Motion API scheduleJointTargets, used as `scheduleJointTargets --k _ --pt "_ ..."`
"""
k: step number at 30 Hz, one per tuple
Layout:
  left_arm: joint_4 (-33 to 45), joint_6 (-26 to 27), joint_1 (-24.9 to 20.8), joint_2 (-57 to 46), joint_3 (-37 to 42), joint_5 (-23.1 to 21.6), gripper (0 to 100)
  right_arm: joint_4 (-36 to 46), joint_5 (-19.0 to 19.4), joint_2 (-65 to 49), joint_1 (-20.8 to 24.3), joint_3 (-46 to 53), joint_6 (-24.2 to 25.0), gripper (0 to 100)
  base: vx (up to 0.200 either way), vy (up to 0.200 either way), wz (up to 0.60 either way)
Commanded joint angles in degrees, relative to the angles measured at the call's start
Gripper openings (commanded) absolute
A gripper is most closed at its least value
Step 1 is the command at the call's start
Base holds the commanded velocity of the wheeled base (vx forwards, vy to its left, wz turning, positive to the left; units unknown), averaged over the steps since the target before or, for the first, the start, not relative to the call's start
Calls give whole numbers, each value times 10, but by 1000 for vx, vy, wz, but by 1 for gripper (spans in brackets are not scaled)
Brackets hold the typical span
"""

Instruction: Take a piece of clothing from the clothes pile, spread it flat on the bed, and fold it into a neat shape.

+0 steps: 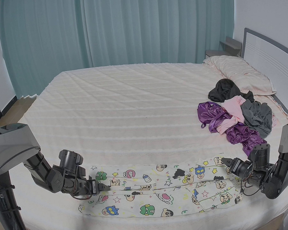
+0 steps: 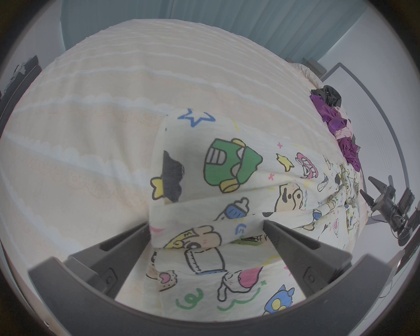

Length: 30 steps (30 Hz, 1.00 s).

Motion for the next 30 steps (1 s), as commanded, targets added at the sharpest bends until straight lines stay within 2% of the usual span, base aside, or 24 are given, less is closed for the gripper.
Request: scheduleJointTargets --k 1,7,8,12,30 --pt "1 -1 -8 14 1 -1 100 0 0 1 0 1 0 100 0 0 0" --pt "0 -9 -17 15 -2 1 100 0 0 1 0 3 0 100 0 0 0" --pt "0 -17 -18 13 -4 1 0 0 0 1 0 3 0 100 0 0 0" --pt "1 -34 -21 7 0 1 0 0 0 1 0 3 0 100 0 0 0" --pt "33 -33 -1 -52 2 0 0 0 0 1 -1 3 1 100 0 0 0"
